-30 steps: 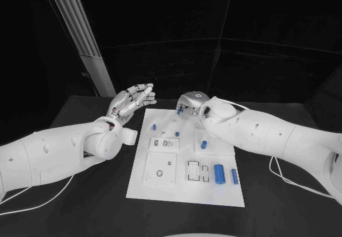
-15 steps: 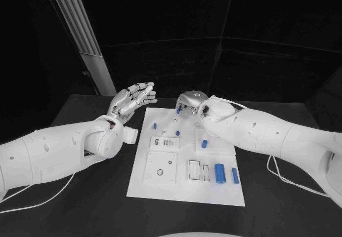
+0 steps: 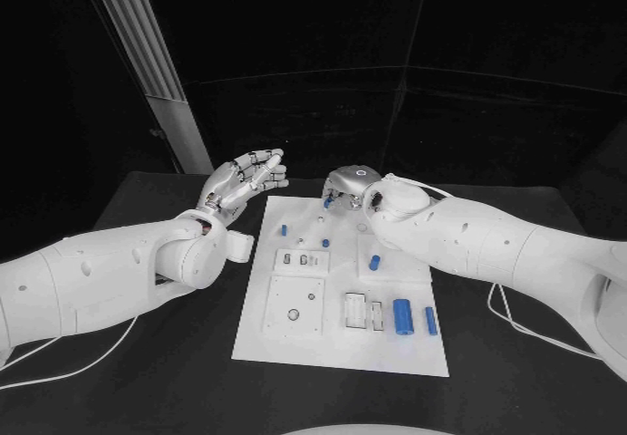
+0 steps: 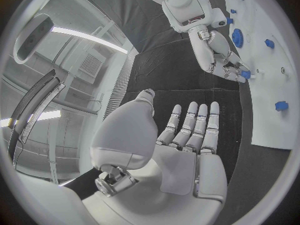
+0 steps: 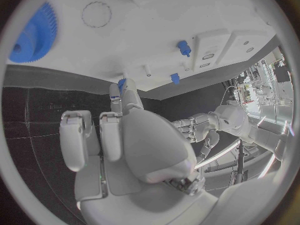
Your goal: Assemble the parts on the task board
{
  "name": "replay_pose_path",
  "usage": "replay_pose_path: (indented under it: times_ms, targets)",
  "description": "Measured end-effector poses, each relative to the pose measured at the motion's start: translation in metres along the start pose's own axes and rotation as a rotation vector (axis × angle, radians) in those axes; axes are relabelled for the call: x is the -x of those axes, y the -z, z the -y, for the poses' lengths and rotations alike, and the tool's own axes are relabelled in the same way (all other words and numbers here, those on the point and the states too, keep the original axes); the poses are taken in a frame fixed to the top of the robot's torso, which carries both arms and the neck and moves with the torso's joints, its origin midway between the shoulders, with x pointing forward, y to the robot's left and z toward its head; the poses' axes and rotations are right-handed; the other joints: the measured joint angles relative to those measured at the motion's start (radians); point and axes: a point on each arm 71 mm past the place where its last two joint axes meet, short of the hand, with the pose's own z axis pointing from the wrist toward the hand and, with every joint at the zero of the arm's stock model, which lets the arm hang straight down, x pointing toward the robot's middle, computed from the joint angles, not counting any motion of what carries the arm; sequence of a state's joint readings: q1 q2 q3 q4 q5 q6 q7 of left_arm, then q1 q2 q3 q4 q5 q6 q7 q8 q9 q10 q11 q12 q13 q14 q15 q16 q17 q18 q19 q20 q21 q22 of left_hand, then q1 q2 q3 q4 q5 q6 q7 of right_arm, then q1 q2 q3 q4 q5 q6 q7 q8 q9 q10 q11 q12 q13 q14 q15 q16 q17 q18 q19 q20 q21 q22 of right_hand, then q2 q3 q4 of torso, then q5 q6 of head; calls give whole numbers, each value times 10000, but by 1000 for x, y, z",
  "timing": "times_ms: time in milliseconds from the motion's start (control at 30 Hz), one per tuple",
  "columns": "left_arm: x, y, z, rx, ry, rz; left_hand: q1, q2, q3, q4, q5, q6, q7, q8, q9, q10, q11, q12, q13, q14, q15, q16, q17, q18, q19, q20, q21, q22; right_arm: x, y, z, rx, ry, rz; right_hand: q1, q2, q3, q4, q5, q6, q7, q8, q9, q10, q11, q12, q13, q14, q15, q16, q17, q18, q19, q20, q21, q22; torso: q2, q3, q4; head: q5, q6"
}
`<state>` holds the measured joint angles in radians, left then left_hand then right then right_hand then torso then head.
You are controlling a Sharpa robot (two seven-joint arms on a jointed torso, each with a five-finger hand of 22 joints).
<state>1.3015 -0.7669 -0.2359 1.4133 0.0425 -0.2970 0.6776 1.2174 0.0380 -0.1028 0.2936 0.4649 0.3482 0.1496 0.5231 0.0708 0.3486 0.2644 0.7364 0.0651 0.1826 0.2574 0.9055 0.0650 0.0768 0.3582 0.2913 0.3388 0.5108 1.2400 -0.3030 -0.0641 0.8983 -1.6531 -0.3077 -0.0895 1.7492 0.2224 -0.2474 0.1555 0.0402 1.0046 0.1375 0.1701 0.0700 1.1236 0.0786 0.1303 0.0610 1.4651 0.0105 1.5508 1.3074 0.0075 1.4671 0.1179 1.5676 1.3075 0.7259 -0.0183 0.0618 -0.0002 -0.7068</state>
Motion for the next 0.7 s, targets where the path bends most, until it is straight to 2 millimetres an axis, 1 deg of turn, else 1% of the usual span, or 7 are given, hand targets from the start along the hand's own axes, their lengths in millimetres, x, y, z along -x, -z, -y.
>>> replay_pose_path:
  times_ms: [333,700]
  targets:
    - [-1,0,0,-1,4,-11,0,0,0,0,0,0,0,0,0,0,0,0,0,0,0,0,0,-1,0,0,0,0,0,-1,-2,15,11,-95,-1,-1,-34,33,40,-20,-7,-39,-4,0,0,-65,0,0,0,0,0,0,0,0,0,0,-2,-6,0,-17,-34]
    - [-1,0,0,-3,6,-18,0,0,0,0,0,0,0,0,0,0,0,0,0,0,0,0,0,0,0,0,0,0,-1,-3,-2,-12,34,-194,-2,-2,-73,71,40,-11,-21,-59,-25,0,0,-183,0,0,0,0,-1,0,0,0,0,0,-4,-8,1,0,-20]
